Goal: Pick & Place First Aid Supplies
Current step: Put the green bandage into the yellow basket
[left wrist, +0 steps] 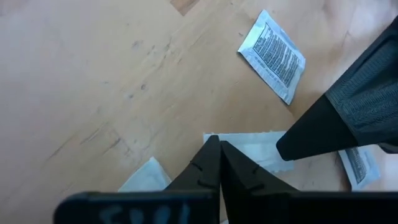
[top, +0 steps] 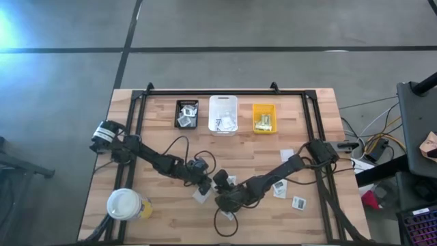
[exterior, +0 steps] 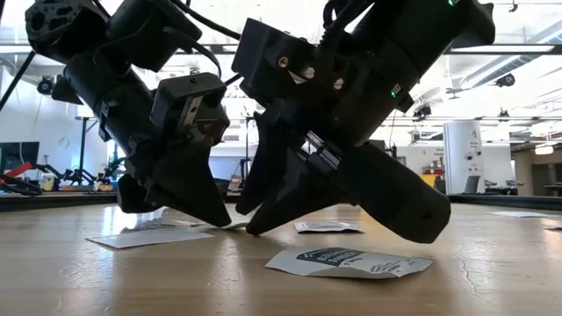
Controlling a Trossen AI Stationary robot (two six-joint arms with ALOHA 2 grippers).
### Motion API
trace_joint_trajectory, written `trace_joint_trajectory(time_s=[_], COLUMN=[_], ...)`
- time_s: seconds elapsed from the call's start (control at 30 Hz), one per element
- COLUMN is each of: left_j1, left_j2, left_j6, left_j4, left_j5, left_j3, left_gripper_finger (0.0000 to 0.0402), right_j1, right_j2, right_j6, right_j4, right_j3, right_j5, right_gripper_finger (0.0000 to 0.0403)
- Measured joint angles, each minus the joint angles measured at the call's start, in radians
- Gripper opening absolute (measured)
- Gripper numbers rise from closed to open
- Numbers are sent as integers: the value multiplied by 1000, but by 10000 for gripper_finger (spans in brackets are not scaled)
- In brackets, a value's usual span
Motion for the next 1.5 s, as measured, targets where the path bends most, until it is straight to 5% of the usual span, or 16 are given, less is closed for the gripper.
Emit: trace_joint_trajectory(time_s=[0.57, 1.03, 1.5], left_j1=[-1, 3, 13], left_j2=[3, 4, -6], left_j6=[-26, 27, 78], left_j4=[54, 100, 124], left_j5=[26, 26, 17], left_j3=[-4, -4, -5], left_gripper_finger=[12, 12, 12], right_j1=[-5, -5, -5], right_j2=[0, 0, 0], right_j6=[12, 24, 44], right_j4=[48, 60, 43], right_j3=[-1, -2, -2], right_j5=[86, 13, -7], right_gripper_finger=[67, 12, 8])
